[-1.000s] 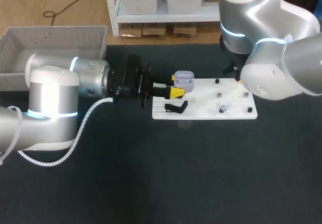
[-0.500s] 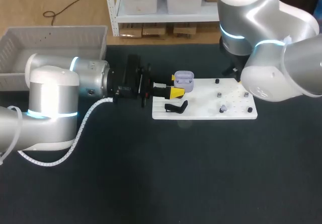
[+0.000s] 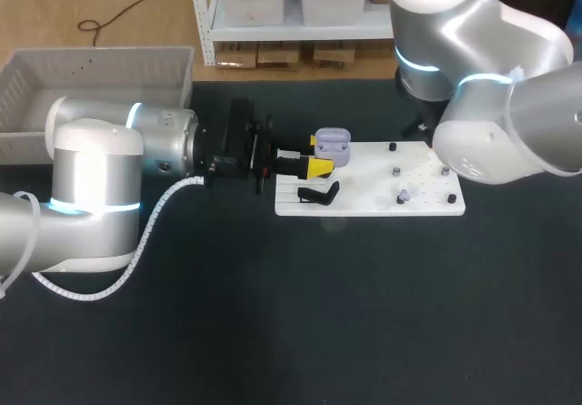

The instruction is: Pick up each earbud case from the left stands, insert the matching earbuds, close the lid, and place the case in the box.

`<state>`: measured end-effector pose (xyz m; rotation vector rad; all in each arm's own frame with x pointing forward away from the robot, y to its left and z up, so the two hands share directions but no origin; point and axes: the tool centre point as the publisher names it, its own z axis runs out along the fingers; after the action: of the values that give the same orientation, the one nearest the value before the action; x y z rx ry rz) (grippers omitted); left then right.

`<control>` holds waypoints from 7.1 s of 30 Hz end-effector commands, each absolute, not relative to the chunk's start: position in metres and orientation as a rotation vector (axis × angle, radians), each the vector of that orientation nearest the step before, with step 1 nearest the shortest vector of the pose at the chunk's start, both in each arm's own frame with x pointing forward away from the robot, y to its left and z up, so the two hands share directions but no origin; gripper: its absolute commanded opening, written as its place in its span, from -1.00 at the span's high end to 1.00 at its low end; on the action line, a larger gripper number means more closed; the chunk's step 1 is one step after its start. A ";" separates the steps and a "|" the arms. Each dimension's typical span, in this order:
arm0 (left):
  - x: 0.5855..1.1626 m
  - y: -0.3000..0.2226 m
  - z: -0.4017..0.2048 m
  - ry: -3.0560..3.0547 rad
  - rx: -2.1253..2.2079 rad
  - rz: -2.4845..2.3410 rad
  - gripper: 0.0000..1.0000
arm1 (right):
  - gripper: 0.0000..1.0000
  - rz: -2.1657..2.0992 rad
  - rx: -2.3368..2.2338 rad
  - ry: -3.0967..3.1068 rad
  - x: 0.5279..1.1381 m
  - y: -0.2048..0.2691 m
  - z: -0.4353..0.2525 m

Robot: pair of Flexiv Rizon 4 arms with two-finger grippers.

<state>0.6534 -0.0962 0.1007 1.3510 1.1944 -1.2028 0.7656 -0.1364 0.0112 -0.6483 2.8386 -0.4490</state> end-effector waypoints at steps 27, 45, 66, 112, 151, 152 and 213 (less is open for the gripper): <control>0.652 -0.096 0.100 1.195 1.346 -1.197 1.00 | 1.00 -0.131 -0.359 2.990 0.633 -0.058 0.172; 0.652 -0.096 0.100 1.195 1.346 -1.197 1.00 | 1.00 -0.128 -0.384 2.942 0.617 -0.025 0.178; 0.652 -0.096 0.100 1.195 1.346 -1.197 1.00 | 1.00 -0.135 0.342 3.003 0.630 0.013 0.184; 0.652 -0.096 0.100 1.195 1.346 -1.197 1.00 | 1.00 -0.284 0.827 2.893 0.629 0.052 0.176; 0.652 -0.096 0.100 1.195 1.346 -1.197 1.00 | 1.00 -0.331 1.100 2.874 0.642 0.069 0.163; 0.652 -0.096 0.100 1.195 1.346 -1.197 1.00 | 1.00 -0.332 1.100 2.874 0.641 0.069 0.161; 0.652 -0.096 0.100 1.195 1.346 -1.197 1.00 | -1.00 -0.277 1.036 2.897 0.643 0.058 0.144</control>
<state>0.6534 -0.0960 0.1008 1.3506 1.1950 -1.2022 0.6517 0.0653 0.1367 1.0414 2.9035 -0.3183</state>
